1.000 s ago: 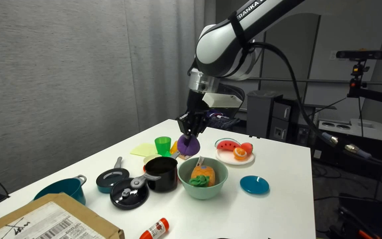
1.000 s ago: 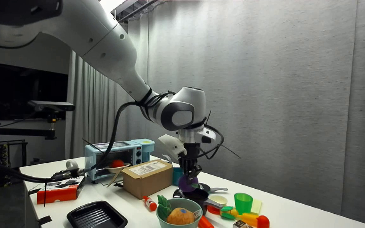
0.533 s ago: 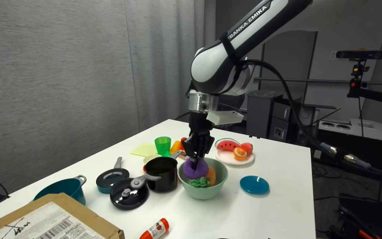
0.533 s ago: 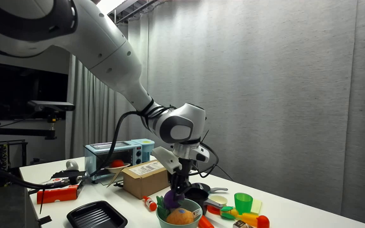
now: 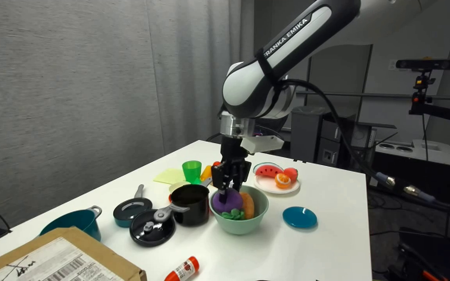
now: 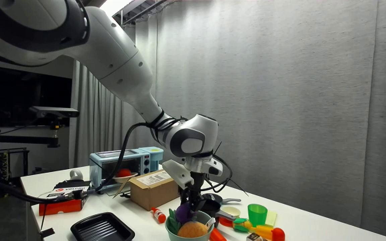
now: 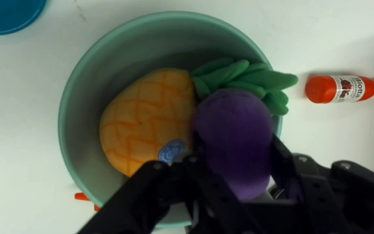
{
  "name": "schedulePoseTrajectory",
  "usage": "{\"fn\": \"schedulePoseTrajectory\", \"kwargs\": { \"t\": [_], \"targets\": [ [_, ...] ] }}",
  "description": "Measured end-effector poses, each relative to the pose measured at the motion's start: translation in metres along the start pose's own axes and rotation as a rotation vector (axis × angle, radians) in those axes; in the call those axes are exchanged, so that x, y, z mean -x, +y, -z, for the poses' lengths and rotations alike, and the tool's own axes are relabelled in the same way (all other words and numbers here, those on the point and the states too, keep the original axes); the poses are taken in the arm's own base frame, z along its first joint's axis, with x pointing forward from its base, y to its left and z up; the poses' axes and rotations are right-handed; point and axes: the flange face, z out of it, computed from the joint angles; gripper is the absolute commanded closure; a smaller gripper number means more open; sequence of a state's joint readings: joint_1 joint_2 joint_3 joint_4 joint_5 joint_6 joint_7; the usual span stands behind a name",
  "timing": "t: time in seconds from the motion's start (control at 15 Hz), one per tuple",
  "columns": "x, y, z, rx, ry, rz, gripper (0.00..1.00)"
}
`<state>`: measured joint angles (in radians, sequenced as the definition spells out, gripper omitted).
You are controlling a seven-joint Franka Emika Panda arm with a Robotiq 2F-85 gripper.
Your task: Pick up the fruits plush toys from the plate and put them in the bowl
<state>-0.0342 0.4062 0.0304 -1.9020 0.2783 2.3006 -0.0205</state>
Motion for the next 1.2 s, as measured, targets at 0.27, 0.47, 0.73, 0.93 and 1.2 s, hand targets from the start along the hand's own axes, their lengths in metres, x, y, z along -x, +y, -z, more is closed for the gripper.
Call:
{"fn": "schedulePoseTrajectory", "kwargs": {
  "t": [0.27, 0.47, 0.73, 0.93, 1.2],
  "targets": [
    [-0.013, 0.008, 0.031, 0.048, 0.063, 0.026, 0.0],
    [-0.025, 0.043, 0.068, 0.139, 0.127, 0.017, 0.0],
    [-0.037, 0.126, 0.108, 0.225, 0.224, -0.141, 0.0],
    [-0.04, 0.182, 0.119, 0.301, 0.288, -0.277, 0.0],
    [-0.041, 0.23, 0.102, 0.41, 0.292, -0.364, 0.0]
  ]
}}
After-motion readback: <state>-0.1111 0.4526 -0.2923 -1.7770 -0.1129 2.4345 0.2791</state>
